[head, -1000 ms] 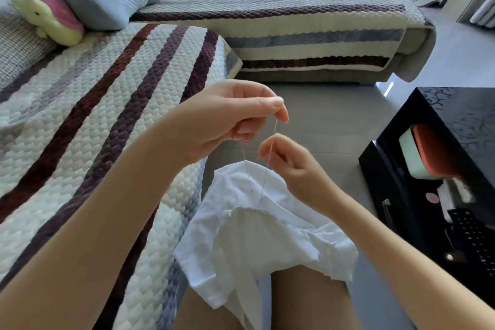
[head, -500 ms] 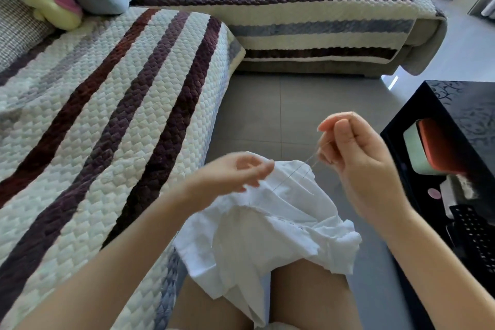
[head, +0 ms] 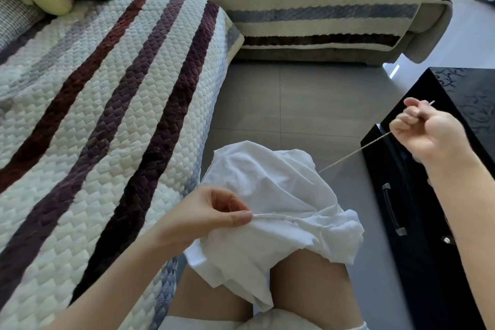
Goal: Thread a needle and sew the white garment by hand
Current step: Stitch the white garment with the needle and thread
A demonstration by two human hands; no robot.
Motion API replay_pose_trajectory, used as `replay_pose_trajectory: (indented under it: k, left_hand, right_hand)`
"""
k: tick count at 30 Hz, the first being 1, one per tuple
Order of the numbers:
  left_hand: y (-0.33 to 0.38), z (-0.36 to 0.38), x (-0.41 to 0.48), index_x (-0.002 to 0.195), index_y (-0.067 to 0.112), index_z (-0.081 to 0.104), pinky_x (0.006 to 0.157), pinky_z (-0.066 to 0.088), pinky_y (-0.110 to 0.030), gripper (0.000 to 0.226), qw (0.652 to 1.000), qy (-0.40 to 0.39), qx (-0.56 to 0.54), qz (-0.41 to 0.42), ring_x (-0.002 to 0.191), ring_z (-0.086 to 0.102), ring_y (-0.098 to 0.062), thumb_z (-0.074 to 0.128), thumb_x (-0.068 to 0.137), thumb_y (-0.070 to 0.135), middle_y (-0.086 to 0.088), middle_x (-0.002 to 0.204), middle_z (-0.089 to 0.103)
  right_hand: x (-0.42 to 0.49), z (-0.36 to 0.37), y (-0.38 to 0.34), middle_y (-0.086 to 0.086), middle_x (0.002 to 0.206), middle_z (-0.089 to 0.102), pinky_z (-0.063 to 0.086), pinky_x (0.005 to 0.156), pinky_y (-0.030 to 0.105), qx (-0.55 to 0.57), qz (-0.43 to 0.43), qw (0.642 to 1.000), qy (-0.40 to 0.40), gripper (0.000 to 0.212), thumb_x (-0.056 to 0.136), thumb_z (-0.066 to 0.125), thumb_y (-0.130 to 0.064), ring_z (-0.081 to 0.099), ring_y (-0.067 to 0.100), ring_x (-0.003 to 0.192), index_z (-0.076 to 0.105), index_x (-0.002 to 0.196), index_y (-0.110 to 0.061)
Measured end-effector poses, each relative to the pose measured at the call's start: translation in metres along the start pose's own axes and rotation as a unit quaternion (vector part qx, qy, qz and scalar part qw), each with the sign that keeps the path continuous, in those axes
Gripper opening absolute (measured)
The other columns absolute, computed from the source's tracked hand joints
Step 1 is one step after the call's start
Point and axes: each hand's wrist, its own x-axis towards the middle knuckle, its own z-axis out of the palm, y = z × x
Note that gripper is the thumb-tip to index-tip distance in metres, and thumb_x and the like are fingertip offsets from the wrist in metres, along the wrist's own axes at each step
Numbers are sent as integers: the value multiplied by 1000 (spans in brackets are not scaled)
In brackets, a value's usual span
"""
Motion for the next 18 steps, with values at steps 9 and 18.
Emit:
replay_pose_trajectory:
  k: [9,18]
  left_hand:
    - [5,5,-5,72,12,77,64,49,-18,14,999,20,-30,-13,68,64,-10,76,66,25,-4,71,71]
    - [9,6,-8,72,10,76,63,50,-17,14,999,22,-46,-4,67,65,-9,76,65,23,-4,70,71]
  right_hand:
    - [-84,25,80,-8,55,33,29,53,21,-568,-157,691,-419,19,90,65,-19,31,9,54,69,107,-24]
    - [-104,30,99,-10,63,61,44,60,26,-661,-198,561,-458,9,89,63,-29,48,10,58,70,82,-30]
